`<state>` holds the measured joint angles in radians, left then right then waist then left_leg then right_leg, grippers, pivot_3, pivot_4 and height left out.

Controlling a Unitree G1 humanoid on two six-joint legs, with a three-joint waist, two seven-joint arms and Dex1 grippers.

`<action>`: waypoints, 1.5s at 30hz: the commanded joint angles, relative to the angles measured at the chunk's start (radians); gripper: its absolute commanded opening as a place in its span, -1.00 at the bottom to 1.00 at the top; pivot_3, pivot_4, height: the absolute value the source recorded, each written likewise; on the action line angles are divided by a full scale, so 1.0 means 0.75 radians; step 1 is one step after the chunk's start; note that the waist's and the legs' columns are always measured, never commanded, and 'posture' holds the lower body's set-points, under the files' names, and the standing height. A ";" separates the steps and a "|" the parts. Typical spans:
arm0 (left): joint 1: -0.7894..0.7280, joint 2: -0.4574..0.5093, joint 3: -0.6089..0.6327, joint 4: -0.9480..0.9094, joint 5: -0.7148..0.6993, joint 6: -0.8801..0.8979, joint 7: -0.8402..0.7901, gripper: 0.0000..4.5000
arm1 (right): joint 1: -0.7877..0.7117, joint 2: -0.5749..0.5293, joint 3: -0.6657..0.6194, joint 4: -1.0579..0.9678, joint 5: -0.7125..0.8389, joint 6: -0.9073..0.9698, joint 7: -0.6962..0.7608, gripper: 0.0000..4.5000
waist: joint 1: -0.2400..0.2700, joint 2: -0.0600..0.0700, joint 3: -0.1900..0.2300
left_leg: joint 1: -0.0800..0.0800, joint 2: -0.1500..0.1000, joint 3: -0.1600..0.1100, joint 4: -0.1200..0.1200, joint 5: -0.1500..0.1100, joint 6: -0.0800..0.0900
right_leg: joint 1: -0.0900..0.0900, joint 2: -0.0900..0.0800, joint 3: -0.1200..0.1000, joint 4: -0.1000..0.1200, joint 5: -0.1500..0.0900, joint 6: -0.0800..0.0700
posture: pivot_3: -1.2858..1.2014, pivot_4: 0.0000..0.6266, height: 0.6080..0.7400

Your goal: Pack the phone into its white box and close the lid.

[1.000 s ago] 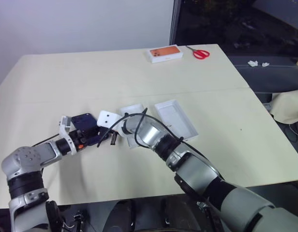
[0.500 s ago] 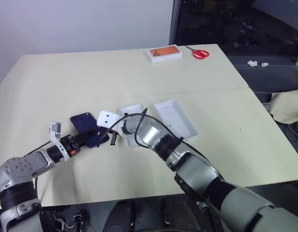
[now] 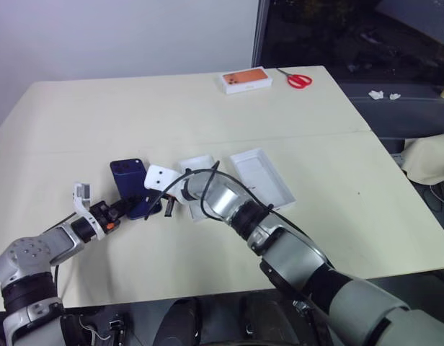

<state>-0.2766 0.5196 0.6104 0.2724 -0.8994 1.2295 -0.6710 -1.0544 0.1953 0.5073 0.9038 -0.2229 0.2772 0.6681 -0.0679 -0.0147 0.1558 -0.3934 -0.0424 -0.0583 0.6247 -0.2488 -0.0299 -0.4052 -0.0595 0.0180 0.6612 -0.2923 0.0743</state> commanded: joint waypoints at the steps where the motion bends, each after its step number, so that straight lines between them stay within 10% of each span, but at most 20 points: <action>1: -0.004 0.003 -0.008 -0.017 -0.028 -0.008 -0.009 -0.73 | 0.043 0.121 0.020 -0.017 0.002 -0.006 0.010 -1.00 | 0.000 0.000 0.000 | 0.000 0.000 0.000 0.000 0.000 0.000 | 0.000 0.000 0.000 0.000 0.000 0.000 | 0.03 -0.52 1.00; 4: -0.008 -0.003 0.004 -0.004 -0.041 0.004 0.003 -0.99 | 0.043 0.120 0.020 -0.019 0.002 -0.007 0.009 -1.00 | 0.000 0.000 0.000 | 0.000 0.000 0.000 0.000 0.000 0.000 | 0.000 0.000 0.000 0.000 0.000 0.000 | 0.03 -0.52 1.00; 23: -0.003 -0.037 0.281 0.075 -0.392 0.315 0.115 -0.99 | 0.107 -0.141 -0.382 -0.648 0.525 0.367 0.465 -1.00 | 0.005 -0.002 0.000 | -0.019 0.001 -0.001 0.007 0.000 0.000 | -0.010 0.000 -0.002 0.003 0.000 0.000 | 0.03 -0.52 1.00; 29: 0.021 -0.072 0.344 0.065 -0.512 0.373 0.214 -1.00 | 0.227 -0.338 -0.307 -0.867 0.502 0.342 0.504 0.16 | 0.025 -0.003 0.001 | -0.019 0.000 -0.001 0.007 0.000 0.000 | -0.011 -0.001 -0.002 0.003 0.000 0.000 | 0.03 -0.52 1.00; 45: 0.014 -0.029 0.285 0.049 -0.591 0.343 0.283 -1.00 | 0.440 -0.800 -0.005 -0.988 0.262 0.027 0.677 0.16 | 0.036 -0.005 0.002 | -0.019 0.001 -0.001 0.008 0.000 0.000 | -0.010 -0.001 -0.002 0.002 0.000 0.000 | 0.03 -0.52 1.00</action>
<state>-0.2505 0.4743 0.8247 0.3383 -1.3085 1.4955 -0.4490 -0.7030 -0.3947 0.5026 0.1518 -0.0060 0.3350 1.1834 -0.0406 -0.0185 0.1574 -0.4079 -0.0420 -0.0588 0.6312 -0.2486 -0.0299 -0.4127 -0.0600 0.0166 0.6625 -0.2921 0.0745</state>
